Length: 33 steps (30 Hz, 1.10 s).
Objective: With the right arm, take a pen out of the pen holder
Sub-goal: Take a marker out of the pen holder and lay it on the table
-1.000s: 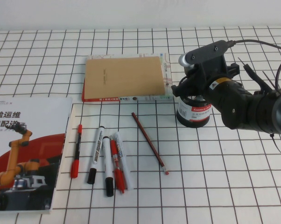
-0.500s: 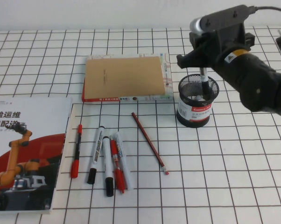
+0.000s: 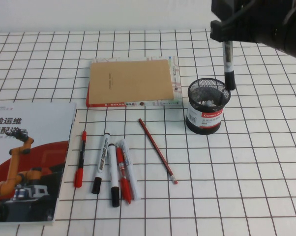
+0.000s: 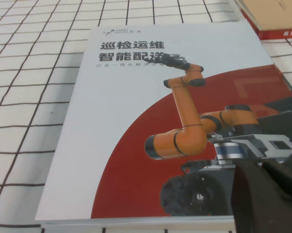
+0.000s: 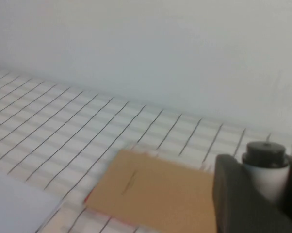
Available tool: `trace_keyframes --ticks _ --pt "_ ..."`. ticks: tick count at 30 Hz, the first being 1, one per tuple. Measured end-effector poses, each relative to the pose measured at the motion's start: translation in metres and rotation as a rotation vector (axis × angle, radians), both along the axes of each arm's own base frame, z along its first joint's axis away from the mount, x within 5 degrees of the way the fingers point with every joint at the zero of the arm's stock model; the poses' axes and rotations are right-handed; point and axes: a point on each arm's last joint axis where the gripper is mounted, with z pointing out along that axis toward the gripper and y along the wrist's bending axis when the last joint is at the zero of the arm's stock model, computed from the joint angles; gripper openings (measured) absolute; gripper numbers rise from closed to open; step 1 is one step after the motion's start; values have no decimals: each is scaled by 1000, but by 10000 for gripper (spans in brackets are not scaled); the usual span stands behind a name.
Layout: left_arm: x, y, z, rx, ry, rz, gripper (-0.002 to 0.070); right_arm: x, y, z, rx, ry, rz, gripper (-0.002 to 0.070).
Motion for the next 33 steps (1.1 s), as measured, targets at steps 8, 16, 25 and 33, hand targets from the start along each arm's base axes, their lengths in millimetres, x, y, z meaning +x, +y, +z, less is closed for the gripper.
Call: trace_keyframes --ticks 8,16,25,33 --pt "0 0 0 0 0 0 -4 -25 9 6 45 430 157 127" --pt "0 0 0 0 0 0 -4 -21 25 -31 -17 750 160 127" --pt "0 0 0 0 0 0 -4 -7 75 -81 -70 880 190 127" --pt "0 0 0 0 0 0 -4 16 118 -116 -89 908 206 127"
